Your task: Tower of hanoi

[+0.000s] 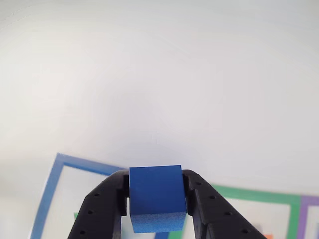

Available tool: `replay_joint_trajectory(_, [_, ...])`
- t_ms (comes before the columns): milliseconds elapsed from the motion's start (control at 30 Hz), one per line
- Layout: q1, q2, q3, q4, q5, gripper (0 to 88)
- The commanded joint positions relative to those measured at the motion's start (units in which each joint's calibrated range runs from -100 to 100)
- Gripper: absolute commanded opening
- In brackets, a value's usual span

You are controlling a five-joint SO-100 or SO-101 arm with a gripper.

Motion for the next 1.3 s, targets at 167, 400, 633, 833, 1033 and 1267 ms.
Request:
replay_joint_trajectory(167, [10.6,-14.2,-23.4,44.1,0.0,1.9])
replay_joint_trajectory(400, [17.4,-10.9,-52.3,71.5,0.0,1.9])
replay_joint_trajectory(633, [26.0,-7.3,-66.2,80.2,0.0,1.9])
replay_joint_trajectory(833, [33.9,-6.9,-62.0,78.6,0.0,1.9])
replay_joint_trajectory(1033, [40.0,-10.9,-46.9,69.2,0.0,2.5])
replay_joint_trajectory(1267, [43.0,-19.5,-15.1,40.4,0.0,2.5])
